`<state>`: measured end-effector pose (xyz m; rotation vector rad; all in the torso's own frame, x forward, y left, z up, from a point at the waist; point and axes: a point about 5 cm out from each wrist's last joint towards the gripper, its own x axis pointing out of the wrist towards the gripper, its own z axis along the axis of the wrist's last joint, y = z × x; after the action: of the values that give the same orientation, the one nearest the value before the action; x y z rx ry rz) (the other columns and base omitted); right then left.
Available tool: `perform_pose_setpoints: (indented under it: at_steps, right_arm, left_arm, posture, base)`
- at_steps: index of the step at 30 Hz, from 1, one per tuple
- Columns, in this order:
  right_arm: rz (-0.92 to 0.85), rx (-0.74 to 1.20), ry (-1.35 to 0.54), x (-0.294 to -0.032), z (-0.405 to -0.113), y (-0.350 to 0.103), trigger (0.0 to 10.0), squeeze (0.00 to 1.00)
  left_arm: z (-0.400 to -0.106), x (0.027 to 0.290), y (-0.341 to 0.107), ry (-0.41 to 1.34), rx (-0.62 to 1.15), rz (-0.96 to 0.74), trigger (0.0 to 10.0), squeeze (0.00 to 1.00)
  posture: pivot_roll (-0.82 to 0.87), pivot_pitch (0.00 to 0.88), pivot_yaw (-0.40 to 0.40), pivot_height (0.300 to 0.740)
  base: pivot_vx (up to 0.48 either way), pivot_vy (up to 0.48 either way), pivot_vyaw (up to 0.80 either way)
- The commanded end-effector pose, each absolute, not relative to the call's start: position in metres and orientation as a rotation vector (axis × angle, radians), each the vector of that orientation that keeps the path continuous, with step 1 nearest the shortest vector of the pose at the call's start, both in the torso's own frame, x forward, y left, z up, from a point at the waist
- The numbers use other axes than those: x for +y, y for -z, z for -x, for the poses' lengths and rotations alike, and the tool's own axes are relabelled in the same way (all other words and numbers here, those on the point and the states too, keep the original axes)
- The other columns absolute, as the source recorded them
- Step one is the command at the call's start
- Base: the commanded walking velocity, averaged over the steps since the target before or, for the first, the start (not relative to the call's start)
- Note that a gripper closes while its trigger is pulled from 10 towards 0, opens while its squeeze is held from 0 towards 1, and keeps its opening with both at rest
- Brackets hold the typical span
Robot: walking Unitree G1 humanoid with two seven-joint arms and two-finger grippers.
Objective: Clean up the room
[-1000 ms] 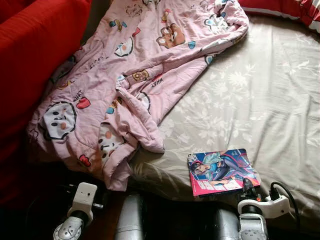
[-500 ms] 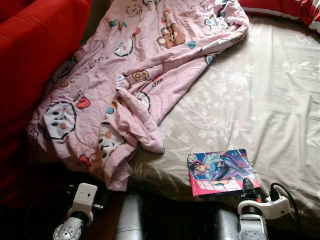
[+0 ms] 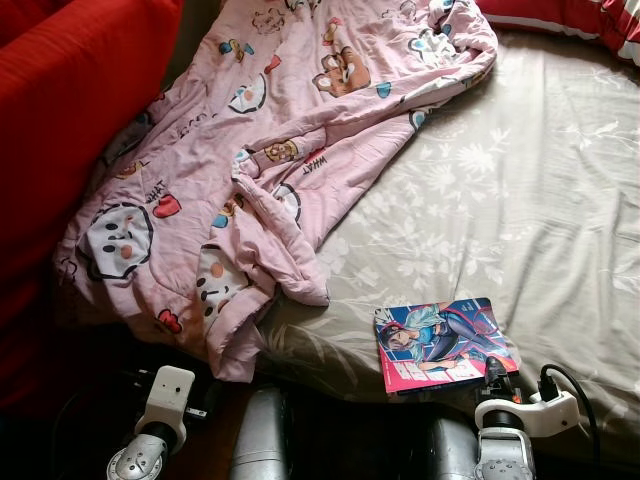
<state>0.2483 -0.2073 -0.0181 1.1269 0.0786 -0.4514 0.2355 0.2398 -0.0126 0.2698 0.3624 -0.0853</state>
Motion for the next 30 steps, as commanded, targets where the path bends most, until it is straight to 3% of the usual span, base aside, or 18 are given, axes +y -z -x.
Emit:
perform_pose_setpoints:
  at_steps: [1,2,3,4,6,7,10,11,30]
  right_arm:
    - [-1.140,0.094,0.468,-0.204,-0.242,0.023,0.0,0.00]
    - [-1.140,0.094,0.468,-0.204,-0.242,0.023,0.0,0.00]
    - [-1.137,0.098,0.473,-0.204,-0.241,0.024,2.7,0.00]
    - [-1.131,0.112,0.488,-0.205,-0.239,0.026,10.0,0.00]
    - [-1.136,0.115,0.499,-0.205,-0.237,0.028,10.0,0.04]
    - [-1.138,0.112,0.499,-0.205,-0.237,0.028,10.0,1.00]
    - [-1.135,0.110,0.493,-0.204,-0.237,0.027,10.0,0.99]
    - [-1.135,0.109,0.494,-0.205,-0.238,0.026,10.0,0.00]
    - [-1.109,0.044,0.453,-0.204,-0.243,0.013,10.0,0.00]
  left_arm:
    - [-0.225,0.248,0.019,0.079,0.411,-0.286,10.0,0.00]
    - [-0.225,0.247,0.019,0.080,0.411,-0.286,10.0,0.00]
    - [-0.225,0.247,0.020,0.080,0.412,-0.286,10.0,0.00]
    - [-0.225,0.247,0.020,0.080,0.414,-0.286,10.0,0.00]
    - [-0.224,0.247,0.021,0.082,0.416,-0.286,10.0,0.00]
    - [-0.224,0.247,0.021,0.082,0.417,-0.286,10.0,0.00]
    - [-0.224,0.247,0.021,0.082,0.417,-0.286,10.0,0.00]
    - [-0.224,0.247,0.021,0.082,0.417,-0.286,10.0,0.00]
    - [-0.221,0.245,0.023,0.081,0.424,-0.280,10.0,0.00]
  posture:
    - [0.08,0.237,0.094,0.608]
    - [0.08,0.237,0.094,0.608]
    - [0.07,0.237,0.094,0.608]
    - [0.07,0.238,0.095,0.608]
    - [0.07,0.238,0.095,0.608]
    - [0.08,0.239,0.096,0.608]
    - [0.08,0.239,0.096,0.608]
    - [0.07,0.240,0.095,0.608]
    - [0.07,0.248,0.086,0.608]
  base:
    - [0.000,0.000,0.00]
    - [0.000,0.000,0.00]
    - [0.000,0.000,0.00]
    - [0.000,0.000,0.00]
    - [0.000,0.000,0.00]
    - [0.000,0.000,0.00]
    - [0.000,0.000,0.00]
    - [0.000,0.000,0.00]
    - [0.000,0.000,0.00]
